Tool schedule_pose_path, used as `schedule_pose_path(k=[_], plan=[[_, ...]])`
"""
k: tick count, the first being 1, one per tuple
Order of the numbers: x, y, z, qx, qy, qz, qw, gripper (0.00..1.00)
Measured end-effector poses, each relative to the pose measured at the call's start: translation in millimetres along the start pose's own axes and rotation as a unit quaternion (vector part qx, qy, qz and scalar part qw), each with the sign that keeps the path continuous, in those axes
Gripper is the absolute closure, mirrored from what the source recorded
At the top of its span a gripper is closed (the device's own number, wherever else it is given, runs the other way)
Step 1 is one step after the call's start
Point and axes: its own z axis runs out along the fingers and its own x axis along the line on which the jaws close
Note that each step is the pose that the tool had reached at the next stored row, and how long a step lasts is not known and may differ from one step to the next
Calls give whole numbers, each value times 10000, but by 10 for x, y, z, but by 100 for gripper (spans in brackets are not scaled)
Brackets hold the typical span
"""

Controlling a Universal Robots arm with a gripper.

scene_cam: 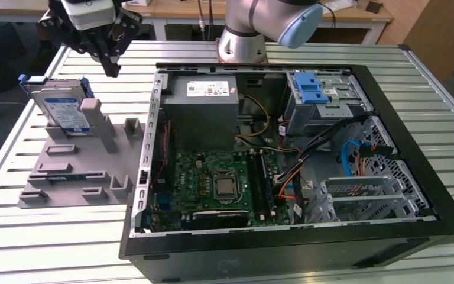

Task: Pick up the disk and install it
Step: 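Reach for the disk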

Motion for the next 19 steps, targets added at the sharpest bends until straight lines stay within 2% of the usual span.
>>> schedule_pose_path(k=[19], plan=[[109,-7,-3,1,1,0,10000,89]])
